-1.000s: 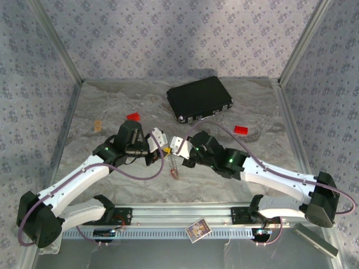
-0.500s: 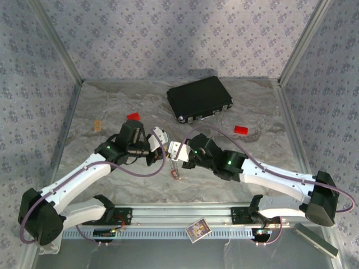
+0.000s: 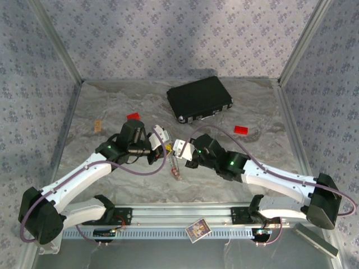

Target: Put the keys on the keyring

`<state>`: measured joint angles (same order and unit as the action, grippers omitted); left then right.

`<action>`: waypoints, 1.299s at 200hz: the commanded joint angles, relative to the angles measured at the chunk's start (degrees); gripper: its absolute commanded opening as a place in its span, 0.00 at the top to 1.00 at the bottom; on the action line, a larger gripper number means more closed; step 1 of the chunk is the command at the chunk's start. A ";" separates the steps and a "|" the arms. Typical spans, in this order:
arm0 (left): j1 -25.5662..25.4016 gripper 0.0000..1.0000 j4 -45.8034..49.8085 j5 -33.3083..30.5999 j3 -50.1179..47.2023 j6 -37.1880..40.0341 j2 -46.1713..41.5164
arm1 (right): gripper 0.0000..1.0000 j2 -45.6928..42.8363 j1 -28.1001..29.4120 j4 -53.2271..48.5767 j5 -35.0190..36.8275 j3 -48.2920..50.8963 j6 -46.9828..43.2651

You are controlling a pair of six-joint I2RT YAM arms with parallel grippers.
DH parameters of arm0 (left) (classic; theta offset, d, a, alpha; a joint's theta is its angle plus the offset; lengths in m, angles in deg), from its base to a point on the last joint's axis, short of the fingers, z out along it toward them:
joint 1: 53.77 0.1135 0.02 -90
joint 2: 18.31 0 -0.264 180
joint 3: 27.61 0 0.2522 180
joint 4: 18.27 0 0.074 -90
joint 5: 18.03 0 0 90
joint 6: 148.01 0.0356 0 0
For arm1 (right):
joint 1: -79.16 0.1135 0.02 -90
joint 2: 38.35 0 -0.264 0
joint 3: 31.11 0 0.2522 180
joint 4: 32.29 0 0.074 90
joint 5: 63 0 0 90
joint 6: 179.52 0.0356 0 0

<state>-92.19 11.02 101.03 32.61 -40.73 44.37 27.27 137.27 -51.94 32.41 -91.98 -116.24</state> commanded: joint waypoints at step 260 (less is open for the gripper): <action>-5.07 1.00 -0.68 -7.36 1.35 9.69 -1.15 | 1.00 1.48 -5.20 1.50 -13.59 -2.79 10.19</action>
<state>-96.29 10.89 93.29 32.61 -32.89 44.37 28.01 132.22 -51.38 20.10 -92.25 -106.89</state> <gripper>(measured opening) 0.046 0.052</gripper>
